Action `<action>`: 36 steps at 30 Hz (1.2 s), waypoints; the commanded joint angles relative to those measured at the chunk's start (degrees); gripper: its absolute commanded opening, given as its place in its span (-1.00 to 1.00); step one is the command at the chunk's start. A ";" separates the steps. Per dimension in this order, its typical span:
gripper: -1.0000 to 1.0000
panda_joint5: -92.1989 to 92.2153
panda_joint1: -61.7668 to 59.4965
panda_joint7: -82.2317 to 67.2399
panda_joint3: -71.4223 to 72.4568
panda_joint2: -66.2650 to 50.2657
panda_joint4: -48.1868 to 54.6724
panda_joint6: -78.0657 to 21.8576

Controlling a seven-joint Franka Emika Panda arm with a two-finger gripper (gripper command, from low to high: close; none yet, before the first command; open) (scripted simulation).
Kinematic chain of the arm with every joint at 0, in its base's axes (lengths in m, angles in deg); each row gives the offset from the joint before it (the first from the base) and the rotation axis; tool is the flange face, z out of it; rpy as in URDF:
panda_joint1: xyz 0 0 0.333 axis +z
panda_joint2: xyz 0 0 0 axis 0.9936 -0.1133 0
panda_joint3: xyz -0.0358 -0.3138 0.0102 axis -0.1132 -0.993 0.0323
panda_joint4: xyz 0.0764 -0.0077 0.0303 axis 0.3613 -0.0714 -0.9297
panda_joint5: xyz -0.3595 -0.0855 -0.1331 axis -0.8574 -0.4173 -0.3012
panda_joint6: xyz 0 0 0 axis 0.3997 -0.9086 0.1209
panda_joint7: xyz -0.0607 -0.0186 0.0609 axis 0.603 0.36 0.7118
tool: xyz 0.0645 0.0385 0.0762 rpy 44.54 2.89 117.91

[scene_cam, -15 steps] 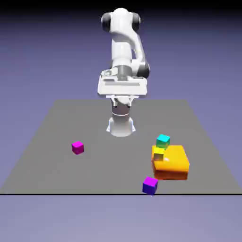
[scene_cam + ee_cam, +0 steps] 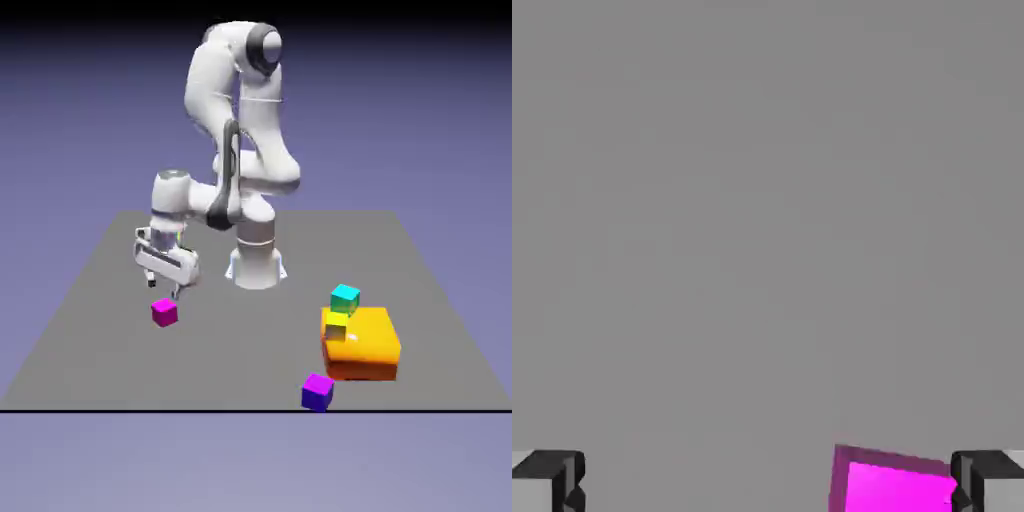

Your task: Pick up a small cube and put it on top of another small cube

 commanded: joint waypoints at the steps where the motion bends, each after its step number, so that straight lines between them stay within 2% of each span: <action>1: 0.00 0.00 0.15 0.00 0.00 0.00 0.00 0.00; 12: 0.00 -23.42 -1.33 20.42 -2.91 -22.49 7.20 16.46; 13: -1.00 -23.42 -1.33 20.42 -2.91 -22.49 7.20 16.46; 26: -1.00 0.00 0.15 0.00 0.00 0.00 0.00 0.00; 36: -1.00 4.07 20.91 4.31 10.88 -8.04 18.90 -11.07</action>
